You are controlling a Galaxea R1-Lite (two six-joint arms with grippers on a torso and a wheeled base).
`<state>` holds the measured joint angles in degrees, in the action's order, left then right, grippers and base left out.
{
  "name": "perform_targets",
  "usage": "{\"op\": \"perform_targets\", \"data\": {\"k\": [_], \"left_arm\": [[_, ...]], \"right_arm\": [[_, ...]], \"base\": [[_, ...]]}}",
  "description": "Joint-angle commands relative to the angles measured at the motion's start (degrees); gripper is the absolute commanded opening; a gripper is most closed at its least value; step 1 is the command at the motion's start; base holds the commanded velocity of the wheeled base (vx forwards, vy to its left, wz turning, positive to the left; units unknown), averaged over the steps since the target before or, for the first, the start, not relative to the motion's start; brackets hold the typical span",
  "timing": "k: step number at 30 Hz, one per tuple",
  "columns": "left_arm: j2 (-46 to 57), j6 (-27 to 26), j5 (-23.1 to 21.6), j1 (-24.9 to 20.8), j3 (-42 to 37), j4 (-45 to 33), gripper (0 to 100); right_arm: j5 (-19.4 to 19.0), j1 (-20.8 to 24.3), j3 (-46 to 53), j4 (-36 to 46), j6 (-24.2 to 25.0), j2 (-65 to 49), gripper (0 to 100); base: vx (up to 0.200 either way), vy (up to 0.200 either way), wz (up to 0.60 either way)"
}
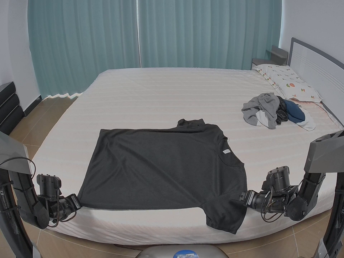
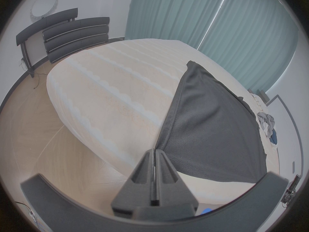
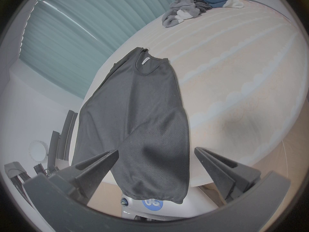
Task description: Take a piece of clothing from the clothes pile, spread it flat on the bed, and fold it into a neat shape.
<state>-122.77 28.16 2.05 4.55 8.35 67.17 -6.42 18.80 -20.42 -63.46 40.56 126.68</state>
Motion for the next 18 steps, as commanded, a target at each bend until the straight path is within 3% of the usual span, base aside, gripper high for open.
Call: {"op": "perform_targets", "data": {"k": [1, 8, 9, 18], "left_arm": [[0.16, -1.71, 0.15, 0.37, -1.23, 0.07, 0], [-0.28, -1.79, 0.15, 0.46, -0.97, 0.07, 0], [-0.36, -1.79, 0.15, 0.46, -0.97, 0.07, 0], [-0.36, -1.97, 0.15, 0.99, -0.79, 0.07, 0]], "right_arm": [[-0.17, 0.45, 1.79, -3.16, -0.92, 3.92, 100], [-0.17, 0.45, 1.43, -4.91, -0.48, 4.71, 100], [-0.17, 0.45, 1.52, -4.91, -0.48, 4.71, 0], [0.36, -0.17, 3.98, -4.39, -1.71, 1.90, 0]], "base": [[0.000, 0.000, 0.00], [0.000, 0.000, 0.00], [0.000, 0.000, 0.00], [0.000, 0.000, 0.00]]}}
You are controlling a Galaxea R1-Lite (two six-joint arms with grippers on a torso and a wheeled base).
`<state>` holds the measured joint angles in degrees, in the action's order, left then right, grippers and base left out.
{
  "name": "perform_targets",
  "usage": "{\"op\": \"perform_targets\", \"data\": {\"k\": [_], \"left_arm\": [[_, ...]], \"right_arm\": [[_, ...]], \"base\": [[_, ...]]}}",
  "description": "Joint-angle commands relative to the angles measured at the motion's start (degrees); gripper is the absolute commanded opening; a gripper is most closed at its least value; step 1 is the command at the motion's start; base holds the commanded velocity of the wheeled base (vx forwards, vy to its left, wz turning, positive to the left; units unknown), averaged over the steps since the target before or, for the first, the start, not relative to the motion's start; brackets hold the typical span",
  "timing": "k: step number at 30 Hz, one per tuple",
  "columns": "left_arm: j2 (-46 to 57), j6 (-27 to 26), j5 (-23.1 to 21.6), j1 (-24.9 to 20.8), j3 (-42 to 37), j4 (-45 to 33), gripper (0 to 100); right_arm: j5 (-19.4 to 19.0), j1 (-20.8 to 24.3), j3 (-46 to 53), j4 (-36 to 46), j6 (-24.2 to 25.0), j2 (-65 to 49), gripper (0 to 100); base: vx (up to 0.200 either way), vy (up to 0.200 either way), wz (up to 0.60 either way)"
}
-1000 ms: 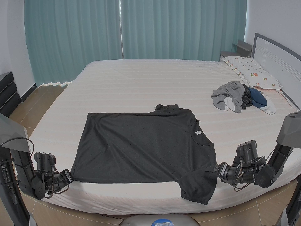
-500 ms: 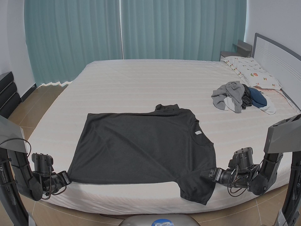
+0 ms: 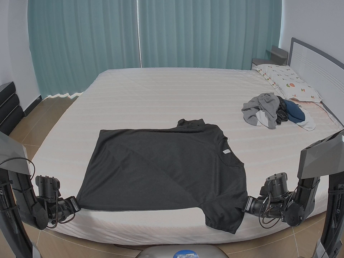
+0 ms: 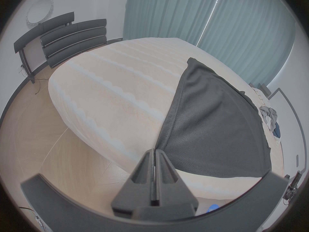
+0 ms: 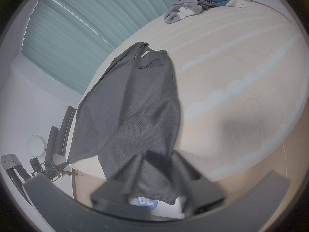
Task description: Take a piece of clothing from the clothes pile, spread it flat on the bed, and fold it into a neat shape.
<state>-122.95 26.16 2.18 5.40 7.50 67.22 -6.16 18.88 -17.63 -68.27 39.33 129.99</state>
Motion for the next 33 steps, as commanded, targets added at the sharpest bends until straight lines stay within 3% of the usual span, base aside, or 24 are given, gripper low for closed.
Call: {"op": "perform_targets", "data": {"k": [1, 14, 26, 33], "left_arm": [[-0.27, 0.03, 0.02, 0.14, 0.15, 0.11, 0], [-0.27, -0.85, -0.07, 0.93, -0.03, 0.02, 0], [-0.53, -2.08, -0.07, 0.93, -0.82, 0.02, 0], [-0.88, -3.57, -0.07, 0.93, -1.87, 0.02, 0]], "right_arm": [[0.18, -0.43, 1.46, 0.42, -0.92, -1.40, 0], [-0.26, -3.68, 7.43, 0.59, -8.74, -4.92, 0], [-0.26, -3.68, 12.62, 0.68, -16.21, -5.45, 0], [-0.26, -3.41, 12.88, 0.68, -17.09, -4.57, 0]], "base": [[0.000, 0.000, 0.00], [0.000, 0.000, 0.00], [0.000, 0.000, 0.00], [0.000, 0.000, 0.00]]}}
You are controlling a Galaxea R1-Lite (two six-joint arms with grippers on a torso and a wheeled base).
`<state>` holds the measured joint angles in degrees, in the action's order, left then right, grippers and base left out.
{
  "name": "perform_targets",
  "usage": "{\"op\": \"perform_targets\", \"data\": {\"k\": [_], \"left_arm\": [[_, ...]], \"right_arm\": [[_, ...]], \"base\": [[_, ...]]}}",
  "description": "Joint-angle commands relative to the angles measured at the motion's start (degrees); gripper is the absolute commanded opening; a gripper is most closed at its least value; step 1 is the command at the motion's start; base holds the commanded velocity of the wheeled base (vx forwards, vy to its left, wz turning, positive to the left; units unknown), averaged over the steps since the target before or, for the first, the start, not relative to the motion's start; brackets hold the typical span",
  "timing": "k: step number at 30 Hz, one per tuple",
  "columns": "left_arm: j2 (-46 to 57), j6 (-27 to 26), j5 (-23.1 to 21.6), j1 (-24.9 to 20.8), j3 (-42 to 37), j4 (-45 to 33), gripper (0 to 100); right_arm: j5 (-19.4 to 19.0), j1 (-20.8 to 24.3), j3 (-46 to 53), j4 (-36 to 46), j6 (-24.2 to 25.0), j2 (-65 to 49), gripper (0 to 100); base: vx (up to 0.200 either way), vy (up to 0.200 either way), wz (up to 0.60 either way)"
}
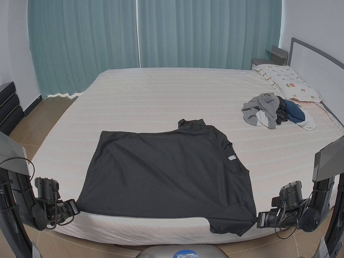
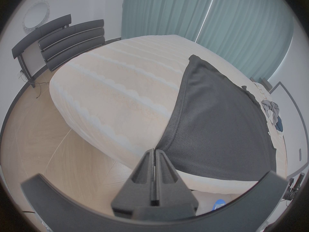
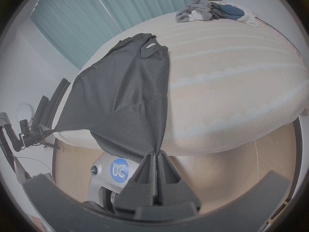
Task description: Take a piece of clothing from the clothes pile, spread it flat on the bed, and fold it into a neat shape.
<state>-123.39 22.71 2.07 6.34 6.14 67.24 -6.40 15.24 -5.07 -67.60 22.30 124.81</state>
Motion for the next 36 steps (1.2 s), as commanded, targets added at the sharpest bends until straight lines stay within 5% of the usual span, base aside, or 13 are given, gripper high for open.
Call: {"op": "perform_targets", "data": {"k": [1, 8, 9, 11, 12, 36], "left_arm": [[-0.80, -0.21, 0.04, -0.10, -0.61, -0.01, 0], [-2.73, -0.21, -0.05, -0.36, -0.61, 0.61, 0], [-2.73, -0.21, -0.05, -0.36, -0.61, 0.61, 100], [-2.82, -0.12, -0.23, -0.36, -0.61, 0.70, 100], [-2.91, -0.12, -0.31, -0.45, -0.61, 0.70, 100], [1.49, 3.74, -0.93, -0.19, 2.03, 3.24, 100]], "right_arm": [[-0.02, 0.32, 0.33, 0.01, -0.06, 0.96, 0], [-0.02, 0.49, -0.03, 0.01, -0.06, 1.84, 0], [-0.02, 0.49, -0.11, 0.01, -0.15, 1.93, 0], [-0.10, 0.49, -0.55, -0.08, -0.06, 2.11, 0], [-0.10, 0.49, -0.73, -0.25, -0.06, 2.28, 100], [-0.28, -0.82, -2.40, -1.13, 4.95, -7.82, 100]], "base": [[0.000, 0.000, 0.00], [0.000, 0.000, 0.00], [0.000, 0.000, 0.00], [0.000, 0.000, 0.00], [0.000, 0.000, 0.00], [0.000, 0.033, 0.00]]}}
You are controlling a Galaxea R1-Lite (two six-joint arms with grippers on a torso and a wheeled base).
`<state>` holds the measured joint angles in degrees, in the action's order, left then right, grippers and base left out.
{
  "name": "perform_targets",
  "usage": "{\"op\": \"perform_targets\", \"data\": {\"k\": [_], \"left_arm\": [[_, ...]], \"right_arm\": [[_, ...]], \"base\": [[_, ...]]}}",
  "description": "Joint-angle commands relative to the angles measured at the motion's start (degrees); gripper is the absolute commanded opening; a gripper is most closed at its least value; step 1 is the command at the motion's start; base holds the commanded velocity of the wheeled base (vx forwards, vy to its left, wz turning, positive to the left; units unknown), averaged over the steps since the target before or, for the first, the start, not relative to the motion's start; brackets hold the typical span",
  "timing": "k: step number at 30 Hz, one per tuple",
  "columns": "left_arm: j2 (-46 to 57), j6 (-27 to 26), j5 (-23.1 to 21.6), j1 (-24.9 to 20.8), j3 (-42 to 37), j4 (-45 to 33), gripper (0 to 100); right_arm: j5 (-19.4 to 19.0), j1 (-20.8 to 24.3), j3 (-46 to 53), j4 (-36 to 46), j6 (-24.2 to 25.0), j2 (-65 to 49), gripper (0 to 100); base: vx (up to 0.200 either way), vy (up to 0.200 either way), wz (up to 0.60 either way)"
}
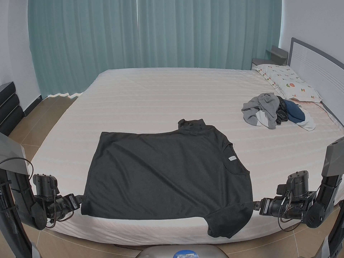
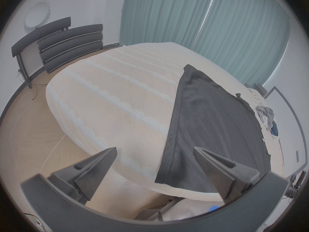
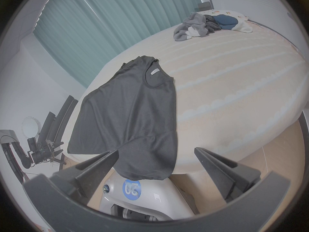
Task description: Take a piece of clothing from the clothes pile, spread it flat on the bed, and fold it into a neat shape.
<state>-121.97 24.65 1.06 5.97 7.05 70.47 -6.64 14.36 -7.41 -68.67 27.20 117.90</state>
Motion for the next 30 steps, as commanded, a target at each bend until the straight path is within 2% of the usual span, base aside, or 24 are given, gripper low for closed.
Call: {"op": "perform_targets", "data": {"k": [1, 11, 21, 24, 28, 30], "left_arm": [[0.06, 1.98, 0.08, 0.27, 1.30, 0.01, 100], [-0.20, 2.16, -0.01, 0.62, 1.92, 0.01, 100], [0.24, 2.33, -0.88, 0.62, 1.92, 0.10, 100], [1.03, 4.27, -2.82, 0.62, 2.45, 0.19, 100], [1.03, 8.57, -3.08, 0.62, 4.03, 0.19, 100], [0.85, 8.92, -3.17, 0.53, 4.12, 0.19, 100]], "right_arm": [[-0.12, 0.05, -0.06, -0.06, 0.05, -0.91, 100], [-0.39, 0.05, -0.67, -0.06, 1.46, -0.82, 100], [-0.48, -0.12, -1.47, -0.24, 1.98, -1.09, 100], [-0.39, -0.12, -2.26, -0.15, 4.36, -1.62, 100], [-0.39, -0.03, -2.52, -0.15, 4.62, -1.62, 100], [-0.39, -0.03, -2.52, -0.15, 4.62, -1.53, 100]], "base": [[0.000, 0.200, 0.00], [0.000, 0.200, 0.00], [0.000, 0.000, 0.00], [0.000, 0.000, 0.00], [0.000, 0.000, 0.00], [0.000, 0.000, 0.00]]}}
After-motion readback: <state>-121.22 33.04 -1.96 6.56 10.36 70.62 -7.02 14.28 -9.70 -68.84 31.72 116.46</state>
